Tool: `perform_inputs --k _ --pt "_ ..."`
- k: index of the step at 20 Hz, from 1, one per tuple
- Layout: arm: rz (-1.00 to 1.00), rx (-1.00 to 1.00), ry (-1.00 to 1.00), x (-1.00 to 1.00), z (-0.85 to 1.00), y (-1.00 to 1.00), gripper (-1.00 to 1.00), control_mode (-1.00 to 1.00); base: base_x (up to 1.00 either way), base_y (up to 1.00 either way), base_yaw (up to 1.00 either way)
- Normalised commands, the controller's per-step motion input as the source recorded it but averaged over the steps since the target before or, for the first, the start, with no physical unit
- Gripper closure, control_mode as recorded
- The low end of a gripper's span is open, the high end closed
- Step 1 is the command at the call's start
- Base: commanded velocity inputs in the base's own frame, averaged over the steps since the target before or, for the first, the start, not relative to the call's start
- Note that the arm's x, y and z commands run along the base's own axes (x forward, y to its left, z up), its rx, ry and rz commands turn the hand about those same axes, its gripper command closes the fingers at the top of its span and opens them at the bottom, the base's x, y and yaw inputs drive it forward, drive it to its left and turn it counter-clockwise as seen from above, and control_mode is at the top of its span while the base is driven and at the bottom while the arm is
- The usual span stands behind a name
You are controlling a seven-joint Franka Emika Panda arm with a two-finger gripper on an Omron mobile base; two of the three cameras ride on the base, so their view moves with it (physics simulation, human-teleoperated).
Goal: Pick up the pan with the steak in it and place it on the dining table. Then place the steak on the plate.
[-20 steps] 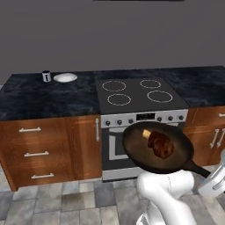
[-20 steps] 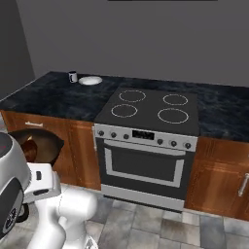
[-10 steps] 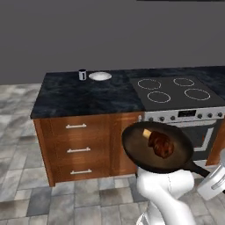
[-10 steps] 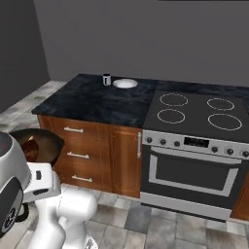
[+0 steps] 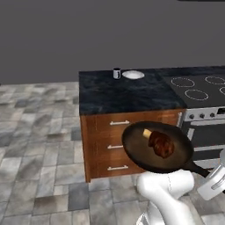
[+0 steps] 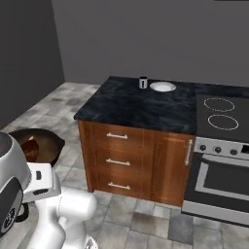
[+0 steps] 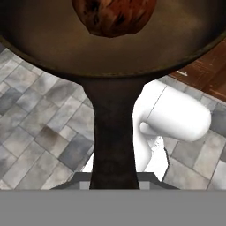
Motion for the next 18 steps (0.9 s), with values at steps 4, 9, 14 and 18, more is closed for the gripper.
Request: perform_inputs --k 4,9,14,18 --pt "0.0 0.0 0.0 0.0 0.0 0.0 1.0 1.0 0.0 1.0 0.0" --pt "0.0 0.0 0.0 0.0 0.0 0.0 1.0 1.0 0.0 1.0 0.0" --pt "0.0 0.0 0.0 0.0 0.0 0.0 1.0 1.0 0.0 1.0 0.0" --pt "0.0 0.0 0.0 0.0 0.0 0.0 1.0 1.0 0.0 1.0 0.0"
